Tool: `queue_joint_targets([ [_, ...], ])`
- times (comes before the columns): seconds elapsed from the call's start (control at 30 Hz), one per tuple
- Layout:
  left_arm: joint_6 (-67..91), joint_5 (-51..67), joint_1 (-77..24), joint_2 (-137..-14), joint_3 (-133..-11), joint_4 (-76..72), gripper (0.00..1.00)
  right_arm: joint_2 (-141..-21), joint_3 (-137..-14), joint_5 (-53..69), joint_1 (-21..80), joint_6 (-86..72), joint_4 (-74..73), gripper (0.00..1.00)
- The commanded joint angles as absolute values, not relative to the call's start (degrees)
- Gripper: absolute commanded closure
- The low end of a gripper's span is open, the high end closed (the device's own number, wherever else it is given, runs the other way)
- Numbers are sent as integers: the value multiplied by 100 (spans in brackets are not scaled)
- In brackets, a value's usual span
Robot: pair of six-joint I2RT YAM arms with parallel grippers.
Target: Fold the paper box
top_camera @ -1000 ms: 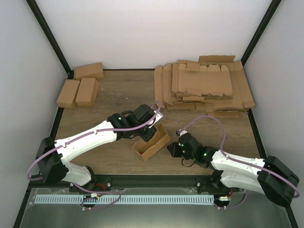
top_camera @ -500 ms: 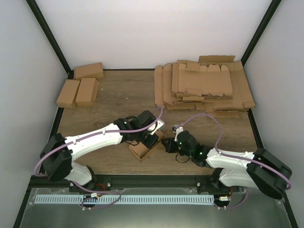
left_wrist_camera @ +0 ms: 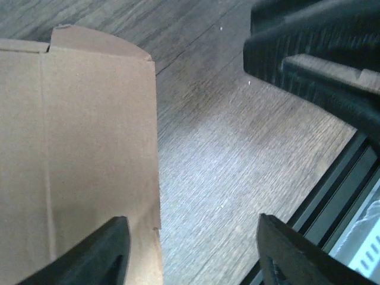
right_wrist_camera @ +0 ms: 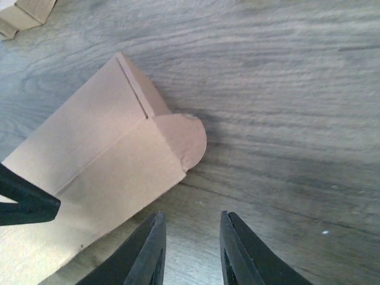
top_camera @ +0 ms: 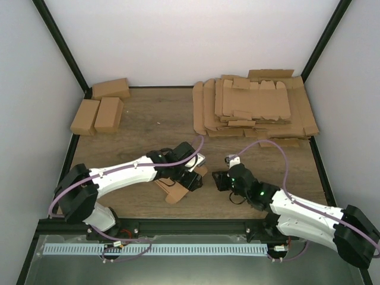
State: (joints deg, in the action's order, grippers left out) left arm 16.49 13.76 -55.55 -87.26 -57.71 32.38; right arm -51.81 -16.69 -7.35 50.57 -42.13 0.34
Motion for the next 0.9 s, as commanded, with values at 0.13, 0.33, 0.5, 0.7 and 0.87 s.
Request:
queue_joint_targets([
  [0.13, 2506, 1065, -5561, -7917, -5501, 2988, 29, -5032, -2707, -1161, 4800, -2977, -1247, 57],
  [0.33, 3665, 375, -5372, -6822, -4879, 3310, 30, -5813, -3372, 137, 4109, -2034, -1209, 45],
  [0.5, 4656, -396, -5132, -5853, -4187, 3780, 37, -6750, -3949, 1093, 3757, -1357, -1021, 31],
  [0.7, 5585, 186, -4903, -4808, -2979, 3047, 31, -7884, -4523, 2241, 3501, -1100, -609, 36],
  [0.87, 6080, 748, -4711, -4603, -2081, 2136, 37, -8728, -4869, 2776, 3492, -1086, -461, 45],
])
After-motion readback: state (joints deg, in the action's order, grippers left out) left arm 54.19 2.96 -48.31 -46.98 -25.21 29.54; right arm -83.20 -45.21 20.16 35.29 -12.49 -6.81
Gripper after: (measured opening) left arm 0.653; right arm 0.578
